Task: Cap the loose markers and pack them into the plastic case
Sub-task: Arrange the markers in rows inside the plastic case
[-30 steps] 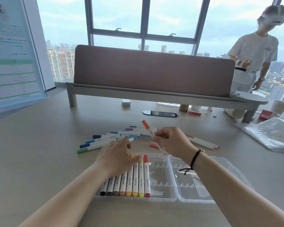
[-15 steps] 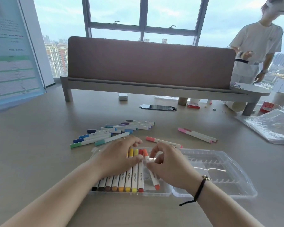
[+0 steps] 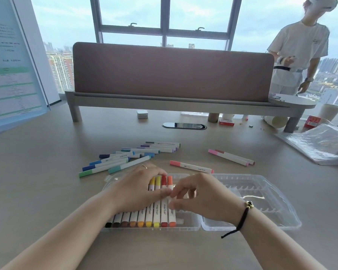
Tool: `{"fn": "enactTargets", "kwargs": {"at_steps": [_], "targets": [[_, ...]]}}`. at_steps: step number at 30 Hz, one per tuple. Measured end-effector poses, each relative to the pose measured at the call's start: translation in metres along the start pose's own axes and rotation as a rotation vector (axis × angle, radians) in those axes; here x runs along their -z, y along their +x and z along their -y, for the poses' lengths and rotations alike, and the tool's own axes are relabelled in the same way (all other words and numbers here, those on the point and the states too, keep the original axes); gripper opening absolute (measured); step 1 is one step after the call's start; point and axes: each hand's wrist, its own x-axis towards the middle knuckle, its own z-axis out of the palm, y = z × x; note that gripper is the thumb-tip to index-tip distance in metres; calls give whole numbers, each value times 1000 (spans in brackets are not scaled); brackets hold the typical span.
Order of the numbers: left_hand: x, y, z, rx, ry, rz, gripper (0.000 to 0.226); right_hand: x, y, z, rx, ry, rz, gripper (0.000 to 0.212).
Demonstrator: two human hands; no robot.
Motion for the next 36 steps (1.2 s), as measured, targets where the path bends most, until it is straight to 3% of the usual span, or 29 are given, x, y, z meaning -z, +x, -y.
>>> {"fn": "enactTargets", "kwargs": {"at_steps": [8, 28, 32, 36], "targets": [[-1, 1, -1, 24, 22, 9, 53, 0, 3, 0, -14, -78, -5, 38], [-5, 3, 4, 39, 8, -1, 53, -7, 9, -8, -10, -84, -51, 37], [-5, 2, 3, 42, 17, -10, 54, 2, 9, -6, 4, -72, 6, 25], [-3, 3, -1, 44, 39, 10, 51, 21, 20, -14, -12, -1, -129, 16]]}}
